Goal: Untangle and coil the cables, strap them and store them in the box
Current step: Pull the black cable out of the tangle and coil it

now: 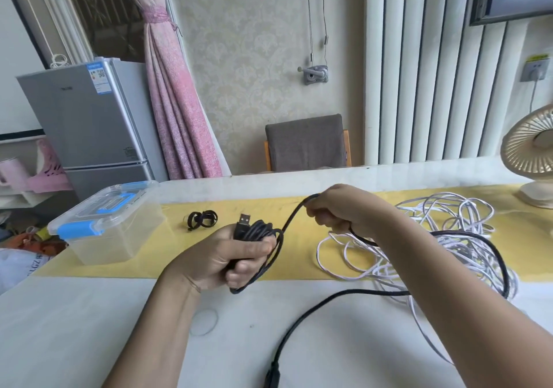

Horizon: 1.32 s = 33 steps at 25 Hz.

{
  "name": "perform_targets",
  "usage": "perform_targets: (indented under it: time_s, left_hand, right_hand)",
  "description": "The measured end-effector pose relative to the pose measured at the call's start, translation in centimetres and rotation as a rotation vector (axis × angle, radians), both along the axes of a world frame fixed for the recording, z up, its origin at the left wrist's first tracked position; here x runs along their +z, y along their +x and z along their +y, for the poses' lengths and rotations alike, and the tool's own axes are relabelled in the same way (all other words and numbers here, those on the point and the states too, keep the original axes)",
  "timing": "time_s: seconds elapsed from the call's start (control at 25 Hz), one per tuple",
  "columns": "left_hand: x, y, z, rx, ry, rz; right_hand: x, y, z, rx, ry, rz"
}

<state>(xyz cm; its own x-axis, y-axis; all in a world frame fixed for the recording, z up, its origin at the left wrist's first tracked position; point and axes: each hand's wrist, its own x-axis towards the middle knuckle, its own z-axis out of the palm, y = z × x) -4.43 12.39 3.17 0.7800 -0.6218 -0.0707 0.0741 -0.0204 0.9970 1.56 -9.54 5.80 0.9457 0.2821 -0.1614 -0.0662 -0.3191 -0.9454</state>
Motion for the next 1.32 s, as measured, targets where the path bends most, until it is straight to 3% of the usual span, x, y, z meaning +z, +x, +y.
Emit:
perform_targets:
  time_s: [0.12,0.28,0.48,0.6,0.68,0.8,0.92,1.0,1.12,1.24,1.32]
  left_hand:
    - [-0.5,0.3,-2.2,0.201,0.088,-0.107]
    - [-1.6,1.3,-4.4,0.426,0.124,-0.204]
    - [-1.8,2.0,-5.1,0.683,-0.232,-0.129]
    - [-1.3,2.2,-4.0,0.723,-0.303,-0.041]
    - [-0.9,2.2,-3.4,0.673,-0.420,0.033]
    - [-0.7,2.7,-2.3,0.595,-0.751,0.146]
    - [-0.8,2.8,-0.9,0.362,-1.020,0.239]
    - [-0.8,2.5,-0.4,0.157,-1.078,0.306]
    - [-0.4,1.7,-0.1,-0.064,-0.974,0.294]
    - [-0.6,1.6,0.2,-0.282,-0.803,0.230]
    - [-0.5,1.3,0.3,-0.335,-0.615,0.146]
  right_hand:
    - [1.4,-1.8,0.9,0.102,0.020,-0.117]
    - [2.3,-3.5,2.4,0.138,-0.133,-0.384]
    - [2.0,-5.2,4.0,0.219,-0.214,-0.624]
    - [1.1,-6.2,5.3,0.338,-0.359,-0.798]
    - [0.7,-6.4,5.6,0.410,-0.459,-0.800]
    - [0.3,-5.9,5.3,0.551,-0.542,-0.614]
    - [-0.3,-4.7,4.3,0.672,-0.430,-0.356]
    - [-0.7,-3.7,3.4,0.744,-0.299,-0.211]
    - [-1.2,-2.2,1.6,0.705,-0.247,-0.145]
    - [-1.0,-0.9,-0.6,0.424,-0.389,-0.216]
    - [-0.6,-0.3,-1.8,0.249,-0.364,-0.220]
